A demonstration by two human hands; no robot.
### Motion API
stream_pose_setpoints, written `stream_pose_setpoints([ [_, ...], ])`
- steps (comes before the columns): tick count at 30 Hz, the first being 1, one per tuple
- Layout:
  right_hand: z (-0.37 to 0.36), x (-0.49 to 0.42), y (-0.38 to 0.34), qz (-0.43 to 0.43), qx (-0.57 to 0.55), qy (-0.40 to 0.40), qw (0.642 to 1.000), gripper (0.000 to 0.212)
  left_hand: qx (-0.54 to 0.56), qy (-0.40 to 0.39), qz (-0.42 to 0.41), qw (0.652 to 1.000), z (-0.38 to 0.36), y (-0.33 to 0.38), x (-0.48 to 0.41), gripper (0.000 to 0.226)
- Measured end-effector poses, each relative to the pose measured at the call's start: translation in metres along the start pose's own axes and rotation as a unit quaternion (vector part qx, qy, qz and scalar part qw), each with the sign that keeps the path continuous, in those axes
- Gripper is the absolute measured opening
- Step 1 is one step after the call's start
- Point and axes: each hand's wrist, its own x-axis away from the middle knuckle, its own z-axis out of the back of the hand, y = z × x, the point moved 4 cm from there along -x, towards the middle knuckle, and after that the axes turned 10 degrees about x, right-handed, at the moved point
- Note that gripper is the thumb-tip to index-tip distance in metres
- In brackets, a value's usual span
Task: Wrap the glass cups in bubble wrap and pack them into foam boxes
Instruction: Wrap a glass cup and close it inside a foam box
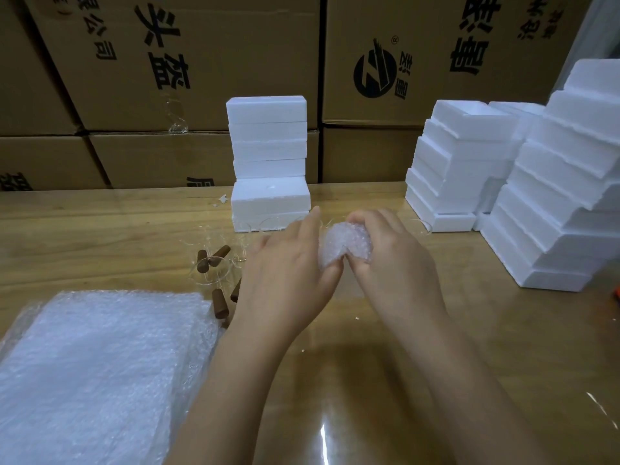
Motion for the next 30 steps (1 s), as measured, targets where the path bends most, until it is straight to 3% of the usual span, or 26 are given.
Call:
stream_pose_setpoints([
  [3, -0.003, 0.002, -0.009, 0.069, 0.022, -0.017, 0.997, 0.046, 0.084, -0.056, -0.008, 0.995, -0.004, -0.005, 0.0, 0.067],
  [5, -0.007, 0.003, -0.011, 0.087, 0.0, -0.033, 0.996, 0.048, 0.081, -0.07, -0.012, 0.994, -0.004, -0.008, -0.001, 0.064],
  [10, -0.024, 0.008, -0.01, -0.007, -0.151, -0.081, 0.985, 0.065, 0.091, -0.005, 0.016, 0.996, 0.003, -0.014, -0.005, 0.056],
  [14, -0.028, 0.008, -0.009, -0.069, -0.219, -0.076, 0.97, 0.055, 0.12, 0.046, 0.041, 0.991, 0.004, -0.012, -0.005, 0.051],
  [19, -0.021, 0.007, -0.005, -0.077, -0.169, -0.031, 0.982, 0.044, 0.136, 0.074, 0.045, 0.987, 0.002, 0.003, -0.002, 0.052],
  [24, -0.015, 0.003, 0.003, -0.06, -0.071, -0.03, 0.995, 0.043, 0.128, 0.026, 0.041, 0.991, -0.002, 0.007, 0.0, 0.044],
  [28, -0.011, 0.003, -0.003, -0.001, 0.041, -0.039, 0.998, 0.047, 0.024, 0.007, -0.022, 0.999, -0.001, 0.011, 0.002, 0.067],
  [30, -0.009, 0.005, -0.007, 0.015, 0.044, -0.031, 0.998, 0.047, 0.003, -0.007, -0.012, 1.0, -0.004, 0.011, 0.002, 0.069],
])
